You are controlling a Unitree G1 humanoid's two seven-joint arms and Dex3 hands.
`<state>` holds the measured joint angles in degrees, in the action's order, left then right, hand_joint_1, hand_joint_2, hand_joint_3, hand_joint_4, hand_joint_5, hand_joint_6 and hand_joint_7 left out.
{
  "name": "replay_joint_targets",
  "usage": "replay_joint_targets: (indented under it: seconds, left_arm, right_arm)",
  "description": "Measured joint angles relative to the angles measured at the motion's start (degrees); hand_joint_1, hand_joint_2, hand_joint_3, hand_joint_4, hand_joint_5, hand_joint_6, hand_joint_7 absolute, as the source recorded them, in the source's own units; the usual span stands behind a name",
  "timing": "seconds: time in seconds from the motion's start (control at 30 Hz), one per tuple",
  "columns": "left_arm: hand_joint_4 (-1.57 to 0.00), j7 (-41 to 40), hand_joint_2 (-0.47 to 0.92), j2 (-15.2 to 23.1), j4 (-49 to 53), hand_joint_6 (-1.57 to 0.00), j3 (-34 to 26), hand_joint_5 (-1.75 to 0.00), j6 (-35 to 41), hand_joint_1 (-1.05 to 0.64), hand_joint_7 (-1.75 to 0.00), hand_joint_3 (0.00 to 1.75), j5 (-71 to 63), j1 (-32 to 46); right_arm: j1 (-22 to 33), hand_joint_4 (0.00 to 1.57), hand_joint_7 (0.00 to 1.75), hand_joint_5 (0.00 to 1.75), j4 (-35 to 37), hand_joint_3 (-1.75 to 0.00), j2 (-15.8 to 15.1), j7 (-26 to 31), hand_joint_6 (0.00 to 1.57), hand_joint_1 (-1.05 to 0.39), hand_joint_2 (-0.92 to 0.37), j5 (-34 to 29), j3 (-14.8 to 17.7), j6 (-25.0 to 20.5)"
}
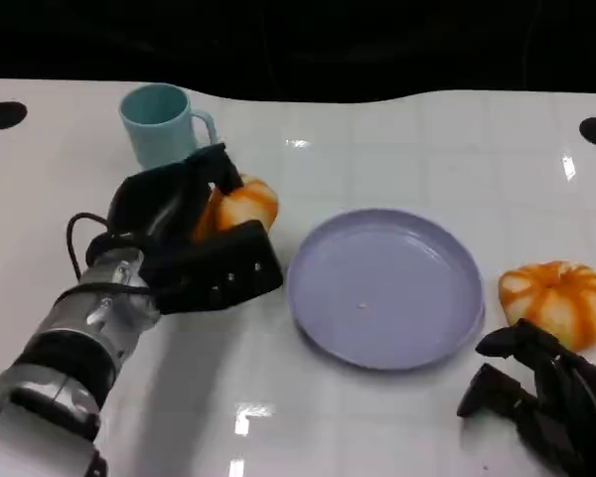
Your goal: Grasp the bread from the table and place it into the plate.
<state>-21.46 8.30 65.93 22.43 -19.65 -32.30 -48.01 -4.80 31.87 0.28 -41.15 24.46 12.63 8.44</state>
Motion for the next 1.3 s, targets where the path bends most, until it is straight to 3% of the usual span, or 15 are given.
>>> replay_joint_targets:
  seconds: [0.33, 0.67, 0.97, 1.17, 1.2, 1.3]
  left_arm:
    - [-0.9, -0.04, 0.43, -2.33, -6.34, -0.69, 0.47, -1.75, -9.0, -0.11, -1.75, 1.31, 0.33, 0.12]
    - [-0.96, 0.84, 0.43, -5.72, -7.04, -0.77, 2.65, -1.75, -11.25, -0.14, -1.75, 1.38, -1.17, -0.16]
    - [-0.95, 4.42, 0.48, -9.03, -1.63, -0.77, 6.04, -1.75, -11.88, -0.18, -1.75, 1.3, -3.23, -1.72]
    - [-0.89, 7.55, 0.55, -9.34, 0.76, -0.7, 6.88, -1.75, -11.27, -0.16, -1.75, 1.14, -3.49, -3.64]
    - [-0.8, 8.08, 0.62, -9.37, 0.98, -0.73, 7.01, -1.7, -11.15, -0.18, -1.33, 0.94, -3.49, -3.78]
    - [-0.67, 11.72, 0.84, -9.38, 1.21, -0.79, 6.85, -1.43, -10.8, -0.25, -0.5, 0.42, -3.04, -4.4]
  right_arm:
    - [-0.23, 0.68, 1.2, 1.51, 0.9, -0.21, -0.08, -0.25, 0.62, -0.54, -0.92, 0.01, 0.08, 1.27]
    - [-0.55, 0.68, 1.2, 1.51, 1.3, -0.21, -0.17, -0.64, 0.61, -0.52, -0.92, 0.07, 0.15, 1.21]
    - [-0.58, 0.67, 1.2, 1.5, 1.3, -0.23, -0.22, -0.74, 0.6, -0.52, -0.92, 0.05, 0.05, 1.24]
    - [-0.55, 0.67, 1.19, 1.49, 1.28, -0.23, -0.22, -0.73, 0.59, -0.51, -0.92, 0.13, 0.07, 1.21]
    - [-0.55, 0.67, 1.19, 1.49, 1.26, -0.23, -0.22, -0.74, 0.59, -0.51, -0.92, 0.17, 0.07, 1.15]
    - [-0.55, 0.68, 1.19, 1.49, 1.23, -0.23, -0.22, -0.74, 0.6, -0.51, -0.92, 0.19, 0.07, 1.07]
